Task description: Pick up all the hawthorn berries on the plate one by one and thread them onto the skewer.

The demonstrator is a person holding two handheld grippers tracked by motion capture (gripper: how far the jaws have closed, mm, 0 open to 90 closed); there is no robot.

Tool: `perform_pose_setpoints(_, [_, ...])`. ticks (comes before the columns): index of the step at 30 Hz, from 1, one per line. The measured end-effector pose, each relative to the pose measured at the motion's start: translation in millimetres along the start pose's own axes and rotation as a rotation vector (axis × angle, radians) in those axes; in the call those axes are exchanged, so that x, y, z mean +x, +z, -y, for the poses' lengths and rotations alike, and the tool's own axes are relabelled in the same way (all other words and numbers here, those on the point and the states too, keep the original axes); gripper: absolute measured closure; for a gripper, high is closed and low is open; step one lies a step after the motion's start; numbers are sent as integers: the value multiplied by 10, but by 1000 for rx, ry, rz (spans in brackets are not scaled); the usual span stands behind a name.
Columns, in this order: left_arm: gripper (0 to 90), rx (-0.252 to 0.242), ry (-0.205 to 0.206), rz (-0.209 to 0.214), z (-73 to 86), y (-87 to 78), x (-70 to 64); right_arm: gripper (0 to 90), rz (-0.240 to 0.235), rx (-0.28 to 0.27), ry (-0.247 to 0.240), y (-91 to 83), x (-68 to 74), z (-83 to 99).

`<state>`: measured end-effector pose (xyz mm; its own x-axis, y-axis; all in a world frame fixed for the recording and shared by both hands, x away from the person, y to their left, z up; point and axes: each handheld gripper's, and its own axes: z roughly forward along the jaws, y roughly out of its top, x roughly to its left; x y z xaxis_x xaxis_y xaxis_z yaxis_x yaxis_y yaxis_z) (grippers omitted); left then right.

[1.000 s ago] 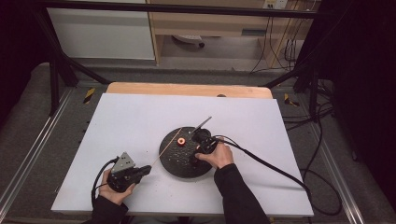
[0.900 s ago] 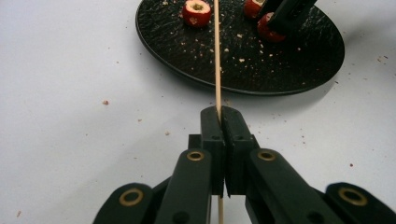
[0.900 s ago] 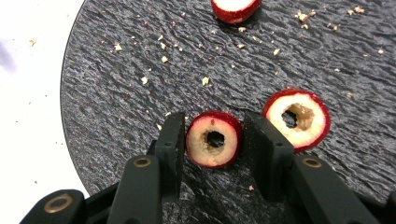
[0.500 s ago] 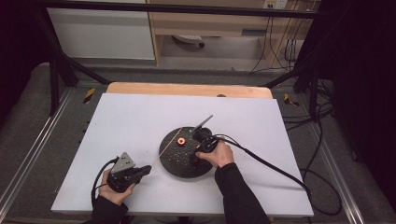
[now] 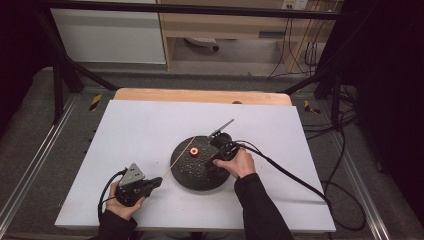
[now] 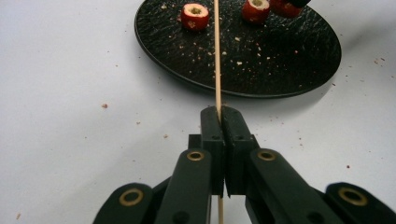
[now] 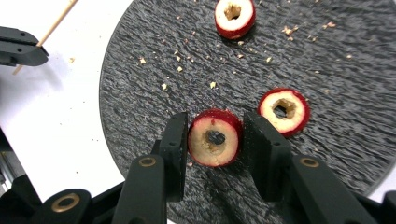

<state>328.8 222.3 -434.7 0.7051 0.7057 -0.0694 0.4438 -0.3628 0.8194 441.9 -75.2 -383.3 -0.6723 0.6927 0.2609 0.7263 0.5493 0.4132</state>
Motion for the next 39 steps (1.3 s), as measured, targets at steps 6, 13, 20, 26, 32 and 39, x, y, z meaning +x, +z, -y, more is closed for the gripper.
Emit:
perform_pose_setpoints(6, [882, -5, 2, 0, -1, -1, -14, 624, 10, -54, 11, -139, 0, 13])
perform_pose_setpoints(13, [882, -15, 0, 2, -3, -1, -35, 625, -4, -144, 29, -232, -2, 75])
perform_pose_setpoints(20, [882, -18, 0, 1, -4, 5, -51, 626, -19, -261, 60, -325, -70, 201])
perform_pose_setpoints(26, [882, -22, -1, 0, -5, 7, -60, 626, -42, -370, 89, -345, -116, 327])
perform_pose_setpoints(32, [882, -30, -6, -3, -4, 6, -71, 627, -77, -490, 118, -339, -120, 441])
perform_pose_setpoints(39, [882, -40, -11, -3, -4, 4, -82, 627, -118, -581, 156, -310, -127, 500])
